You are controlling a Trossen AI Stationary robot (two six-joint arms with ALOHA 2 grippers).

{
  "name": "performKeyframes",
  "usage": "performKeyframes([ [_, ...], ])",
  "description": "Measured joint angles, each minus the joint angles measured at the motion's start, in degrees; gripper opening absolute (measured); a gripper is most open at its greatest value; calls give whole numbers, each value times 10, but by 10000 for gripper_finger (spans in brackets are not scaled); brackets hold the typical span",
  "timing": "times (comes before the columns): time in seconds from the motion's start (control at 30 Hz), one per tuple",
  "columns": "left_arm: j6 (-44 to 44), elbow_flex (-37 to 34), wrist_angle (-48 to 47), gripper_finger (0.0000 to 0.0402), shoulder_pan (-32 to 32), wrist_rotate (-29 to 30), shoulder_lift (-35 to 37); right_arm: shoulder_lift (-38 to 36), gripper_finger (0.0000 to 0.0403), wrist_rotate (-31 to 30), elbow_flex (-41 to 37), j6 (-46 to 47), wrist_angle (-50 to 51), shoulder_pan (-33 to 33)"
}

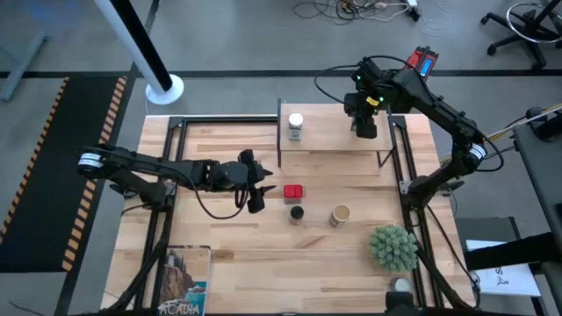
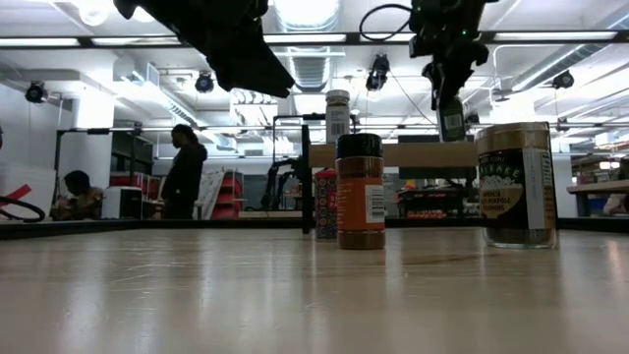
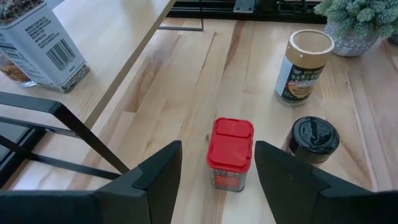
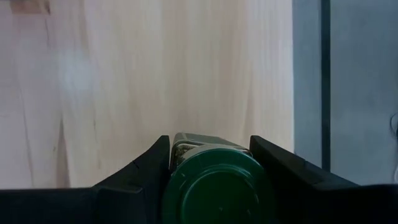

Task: Shelf spices
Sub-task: Put the green seasoning bottle on the shelf

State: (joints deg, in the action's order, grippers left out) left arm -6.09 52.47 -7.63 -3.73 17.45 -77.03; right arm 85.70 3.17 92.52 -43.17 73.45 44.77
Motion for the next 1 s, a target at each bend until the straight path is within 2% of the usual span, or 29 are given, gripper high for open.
performKeyframes([
  [0.33, 0, 0, -6, 192, 0, 0, 0, 21, 179, 50, 45, -4, -3, 58],
  [0.53, 0, 0, -6, 192, 0, 0, 0, 46, 179, 48, 96, 91, 10, 63],
  [0.77, 0, -1, -6, 192, 0, 0, 0, 97, 181, 43, 160, 258, 70, 61],
  [1.0, -4, -1, -7, 192, -2, 0, 0, 127, 179, 23, 191, 332, 96, 61],
])
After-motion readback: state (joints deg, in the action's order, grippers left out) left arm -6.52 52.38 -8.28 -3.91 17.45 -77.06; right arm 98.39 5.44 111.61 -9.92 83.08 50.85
